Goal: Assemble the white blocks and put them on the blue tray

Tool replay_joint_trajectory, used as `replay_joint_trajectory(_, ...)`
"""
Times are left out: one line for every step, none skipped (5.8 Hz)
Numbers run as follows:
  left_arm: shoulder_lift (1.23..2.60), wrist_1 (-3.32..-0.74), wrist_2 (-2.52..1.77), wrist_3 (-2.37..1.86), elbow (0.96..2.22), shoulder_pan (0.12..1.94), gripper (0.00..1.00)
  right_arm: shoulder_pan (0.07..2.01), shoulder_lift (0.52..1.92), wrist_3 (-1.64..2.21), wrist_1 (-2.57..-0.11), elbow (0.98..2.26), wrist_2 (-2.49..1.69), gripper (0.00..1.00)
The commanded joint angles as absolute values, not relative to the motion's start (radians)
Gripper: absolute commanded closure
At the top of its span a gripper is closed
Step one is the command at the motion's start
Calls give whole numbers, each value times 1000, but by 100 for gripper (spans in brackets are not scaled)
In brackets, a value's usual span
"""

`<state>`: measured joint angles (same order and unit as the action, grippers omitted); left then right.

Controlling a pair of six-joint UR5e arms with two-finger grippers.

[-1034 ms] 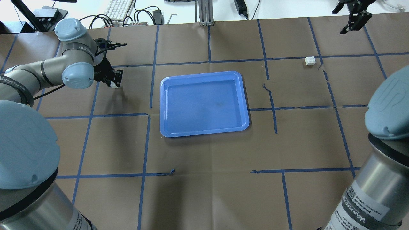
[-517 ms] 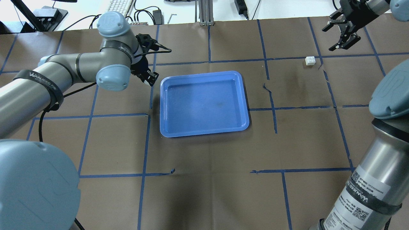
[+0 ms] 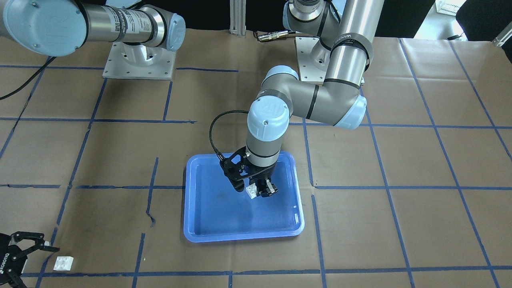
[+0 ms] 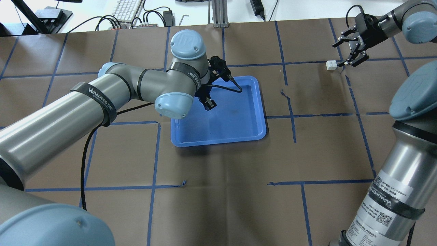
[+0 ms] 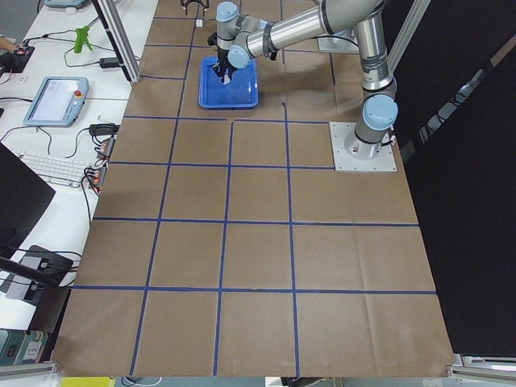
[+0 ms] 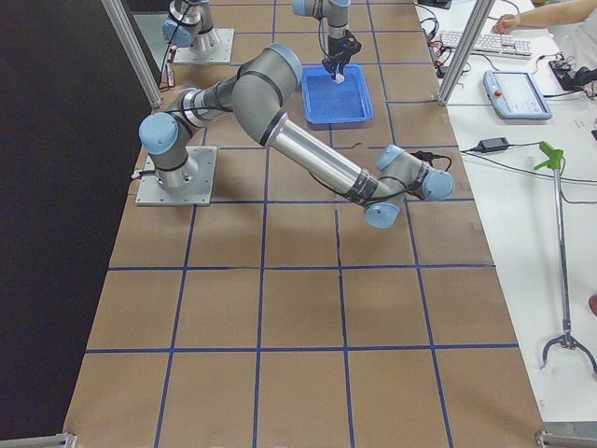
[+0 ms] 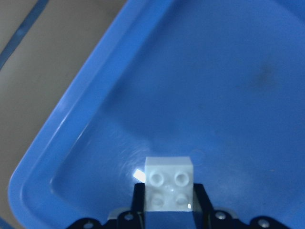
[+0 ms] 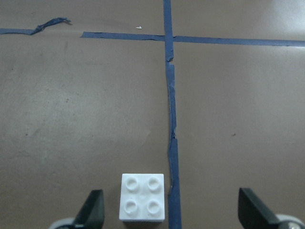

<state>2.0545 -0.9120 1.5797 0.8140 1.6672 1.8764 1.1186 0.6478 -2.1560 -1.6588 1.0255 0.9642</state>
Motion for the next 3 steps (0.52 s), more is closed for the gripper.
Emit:
replay_joint_trajectory(2071, -908, 1575, 1291, 1675, 1891, 95, 1118, 638, -2163, -1651, 1040, 965, 1)
replay_joint_trajectory(2068, -899, 1577, 1316, 1699, 1891, 95, 1117, 638, -2163, -1644, 1040, 968, 2)
replay_joint_trajectory(2074, -899, 1577, 1316, 1707, 1891, 95, 1117, 640, -2163, -1643, 1040, 972, 10)
